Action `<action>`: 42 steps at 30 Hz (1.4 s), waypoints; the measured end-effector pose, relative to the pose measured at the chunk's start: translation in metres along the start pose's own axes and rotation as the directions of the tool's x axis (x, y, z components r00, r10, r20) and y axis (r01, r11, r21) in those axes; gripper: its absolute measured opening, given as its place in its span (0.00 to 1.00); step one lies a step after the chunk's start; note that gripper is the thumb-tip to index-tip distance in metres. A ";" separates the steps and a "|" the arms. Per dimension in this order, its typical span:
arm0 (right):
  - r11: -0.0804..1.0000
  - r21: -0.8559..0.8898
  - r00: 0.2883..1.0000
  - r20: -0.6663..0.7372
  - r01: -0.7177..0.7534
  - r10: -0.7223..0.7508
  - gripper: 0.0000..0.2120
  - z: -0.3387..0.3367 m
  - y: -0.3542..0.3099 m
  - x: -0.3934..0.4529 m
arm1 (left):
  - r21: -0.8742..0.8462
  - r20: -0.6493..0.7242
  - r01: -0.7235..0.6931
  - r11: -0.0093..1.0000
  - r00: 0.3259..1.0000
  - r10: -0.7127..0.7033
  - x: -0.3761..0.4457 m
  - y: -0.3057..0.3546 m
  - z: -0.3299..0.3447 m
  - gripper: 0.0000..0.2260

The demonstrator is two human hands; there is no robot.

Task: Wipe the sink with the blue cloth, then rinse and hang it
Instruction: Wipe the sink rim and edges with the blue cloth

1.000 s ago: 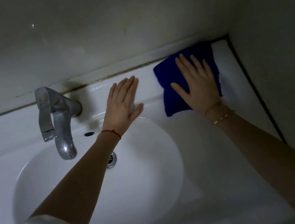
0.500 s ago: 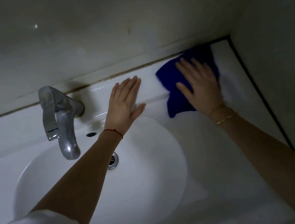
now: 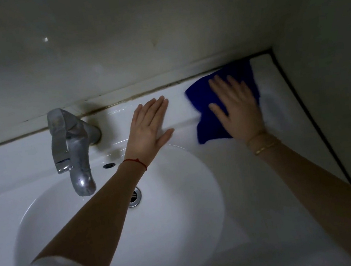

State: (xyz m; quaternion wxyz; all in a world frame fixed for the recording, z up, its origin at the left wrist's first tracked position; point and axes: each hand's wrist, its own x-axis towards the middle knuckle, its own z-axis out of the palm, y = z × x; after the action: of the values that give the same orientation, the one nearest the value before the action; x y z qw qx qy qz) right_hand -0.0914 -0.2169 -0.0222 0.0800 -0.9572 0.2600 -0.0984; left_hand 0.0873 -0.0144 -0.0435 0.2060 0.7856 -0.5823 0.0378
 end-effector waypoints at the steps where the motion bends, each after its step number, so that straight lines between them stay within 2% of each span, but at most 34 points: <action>1: 0.996 -0.005 0.996 -0.014 -0.087 0.087 0.27 -0.004 0.015 0.000 | -0.005 -0.003 0.003 1.000 1.000 -0.003 0.000 -0.001 0.000 0.29; 3: 0.960 -0.005 0.960 -0.038 -0.279 0.279 0.28 -0.007 0.030 0.004 | -0.013 -0.009 0.008 1.000 1.000 -0.008 0.000 0.000 0.000 0.29; 5: 0.919 -0.021 0.917 -0.075 -0.395 0.392 0.29 -0.001 0.014 0.012 | -0.014 -0.016 0.013 1.000 1.000 -0.013 0.001 0.000 0.001 0.29; 7: 0.938 -0.022 0.936 -0.072 -0.346 0.343 0.28 0.004 -0.016 0.017 | -0.006 -0.018 0.012 1.000 1.000 -0.012 0.001 0.002 0.000 0.29; 9: 0.982 -0.026 0.983 -0.018 -0.185 0.184 0.27 0.008 -0.039 0.011 | 0.009 -0.016 0.011 1.000 1.000 -0.011 0.001 0.004 0.000 0.29; 11: 1.000 -0.015 0.999 0.044 -0.016 0.017 0.27 0.009 -0.038 0.002 | 0.005 -0.024 0.030 1.000 0.999 -0.029 -0.001 0.006 0.000 0.29; 13: 0.996 0.006 0.995 0.062 0.084 -0.084 0.26 0.003 -0.017 0.000 | 0.019 -0.041 0.046 0.999 0.998 -0.045 -0.003 0.005 -0.004 0.31; 15: 1.000 -0.004 1.000 0.019 0.016 -0.016 0.26 -0.001 0.006 0.001 | 0.073 -0.059 0.053 0.996 0.997 -0.048 -0.007 -0.002 -0.008 0.32; 17: 0.983 0.009 0.983 -0.026 -0.182 0.182 0.27 -0.002 0.017 0.005 | 0.109 -0.052 0.083 0.991 0.996 -0.078 -0.016 -0.011 -0.013 0.33; 19: 0.938 -0.003 0.936 -0.068 -0.347 0.346 0.27 0.002 0.001 0.013 | 0.117 -0.015 0.105 0.988 0.995 -0.104 -0.023 -0.019 -0.014 0.33; 20: 0.930 -0.017 0.928 -0.078 -0.367 0.365 0.27 0.005 -0.014 0.017 | 0.113 0.001 0.108 0.988 0.994 -0.108 -0.024 -0.021 -0.013 0.33; 21: 0.939 -0.029 0.937 -0.075 -0.344 0.341 0.27 0.007 -0.030 0.019 | 0.109 0.010 0.108 0.988 0.994 -0.110 -0.024 -0.022 -0.013 0.33; 25: 0.994 -0.040 0.995 -0.004 -0.103 0.102 0.27 0.017 -0.071 0.015 | 0.135 0.029 0.108 0.985 0.993 -0.113 -0.023 -0.023 -0.011 0.33; 29: 0.989 -0.009 0.986 0.072 0.149 -0.147 0.27 0.013 -0.048 0.010 | 0.157 0.031 0.110 0.982 0.993 -0.116 -0.025 -0.024 -0.009 0.33; 31: 0.992 -0.012 0.991 0.044 0.125 -0.124 0.28 0.006 -0.019 0.008 | 0.155 0.020 0.102 0.983 0.994 -0.106 -0.024 -0.024 -0.009 0.33; 34: 0.992 -0.011 0.992 -0.029 -0.125 0.125 0.30 -0.003 0.021 0.004 | 0.130 0.000 0.099 0.987 0.995 -0.100 -0.023 -0.024 -0.010 0.33; 36: 0.957 -0.016 0.956 -0.043 -0.290 0.290 0.31 -0.004 0.021 0.009 | 0.127 -0.010 0.101 0.987 0.995 -0.100 -0.023 -0.023 -0.009 0.33; 37: 0.944 -0.029 0.944 -0.054 -0.328 0.327 0.31 -0.002 0.010 0.013 | 0.127 -0.010 0.101 0.987 0.995 -0.100 -0.023 -0.022 -0.009 0.32; 39: 0.953 -0.046 0.954 -0.050 -0.299 0.297 0.30 0.004 -0.022 0.019 | 0.131 -0.003 0.099 0.986 0.995 -0.099 -0.023 -0.022 -0.008 0.32; 42: 0.991 -0.049 0.992 0.010 -0.123 0.124 0.29 0.012 -0.061 0.015 | 0.150 0.023 0.102 0.983 0.994 -0.107 -0.023 -0.020 -0.008 0.32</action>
State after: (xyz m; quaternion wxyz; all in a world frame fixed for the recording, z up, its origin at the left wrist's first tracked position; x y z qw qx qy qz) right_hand -0.0468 -0.1713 -0.0195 0.0644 -0.9416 0.3206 -0.0807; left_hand 0.1001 0.0140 -0.0482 0.1394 0.8287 -0.5390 0.0579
